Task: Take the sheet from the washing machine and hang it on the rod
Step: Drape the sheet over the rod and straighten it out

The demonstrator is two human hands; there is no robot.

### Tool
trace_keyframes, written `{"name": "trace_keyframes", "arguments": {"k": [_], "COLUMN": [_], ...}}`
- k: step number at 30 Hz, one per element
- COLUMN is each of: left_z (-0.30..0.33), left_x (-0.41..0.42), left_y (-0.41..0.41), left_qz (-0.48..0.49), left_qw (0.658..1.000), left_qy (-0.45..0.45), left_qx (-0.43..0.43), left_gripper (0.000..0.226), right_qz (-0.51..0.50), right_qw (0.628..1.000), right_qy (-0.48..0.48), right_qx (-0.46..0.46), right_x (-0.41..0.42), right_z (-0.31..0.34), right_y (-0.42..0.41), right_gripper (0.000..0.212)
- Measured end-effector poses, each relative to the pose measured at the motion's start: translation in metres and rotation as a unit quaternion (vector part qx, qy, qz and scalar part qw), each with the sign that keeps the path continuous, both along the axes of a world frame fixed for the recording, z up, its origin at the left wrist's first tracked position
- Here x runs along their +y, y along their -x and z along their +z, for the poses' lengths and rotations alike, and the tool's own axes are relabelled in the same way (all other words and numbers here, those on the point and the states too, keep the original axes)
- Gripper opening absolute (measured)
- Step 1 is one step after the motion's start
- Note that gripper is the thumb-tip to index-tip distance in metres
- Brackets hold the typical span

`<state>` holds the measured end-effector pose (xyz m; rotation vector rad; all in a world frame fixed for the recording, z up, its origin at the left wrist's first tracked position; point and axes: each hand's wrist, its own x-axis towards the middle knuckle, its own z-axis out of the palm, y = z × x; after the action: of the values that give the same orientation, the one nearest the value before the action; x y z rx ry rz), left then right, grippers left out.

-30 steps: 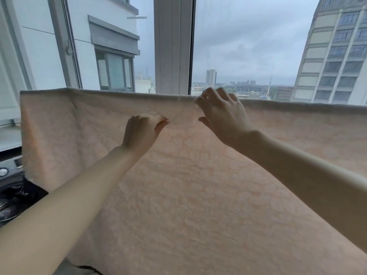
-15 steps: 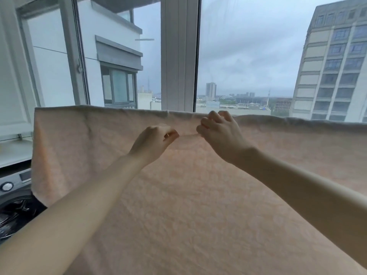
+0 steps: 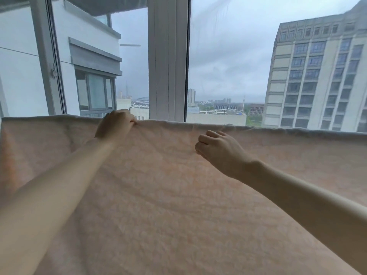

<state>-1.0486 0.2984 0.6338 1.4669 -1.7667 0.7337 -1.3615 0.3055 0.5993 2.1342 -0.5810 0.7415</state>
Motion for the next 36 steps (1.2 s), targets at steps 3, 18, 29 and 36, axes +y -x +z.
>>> {"name": "trace_keyframes", "arguments": {"k": [3, 18, 29, 36], "left_z": [0.001, -0.063, -0.054, -0.028], "left_x": [-0.001, -0.007, -0.019, -0.048], "left_y": [-0.011, -0.068, -0.142, -0.244], "left_qz": [-0.005, -0.071, -0.143, -0.002], "left_qw": [1.000, 0.997, 0.985, 0.995], "left_qy": [0.024, 0.030, 0.066, 0.012], "left_qx": [-0.010, -0.007, 0.075, 0.103], "left_gripper": [0.016, 0.011, 0.012, 0.041], "right_qz": [-0.009, -0.066, -0.128, -0.102], "right_qw": [1.000, 0.997, 0.989, 0.985], "right_qy": [-0.007, -0.043, -0.033, 0.081], "right_qx": [-0.002, 0.007, -0.066, -0.115], "right_x": [0.004, -0.028, -0.054, -0.070], "right_z": [0.007, 0.023, 0.016, -0.004], "right_y": [-0.016, -0.185, -0.252, -0.262], "right_gripper": [0.013, 0.048, 0.055, 0.047]}}
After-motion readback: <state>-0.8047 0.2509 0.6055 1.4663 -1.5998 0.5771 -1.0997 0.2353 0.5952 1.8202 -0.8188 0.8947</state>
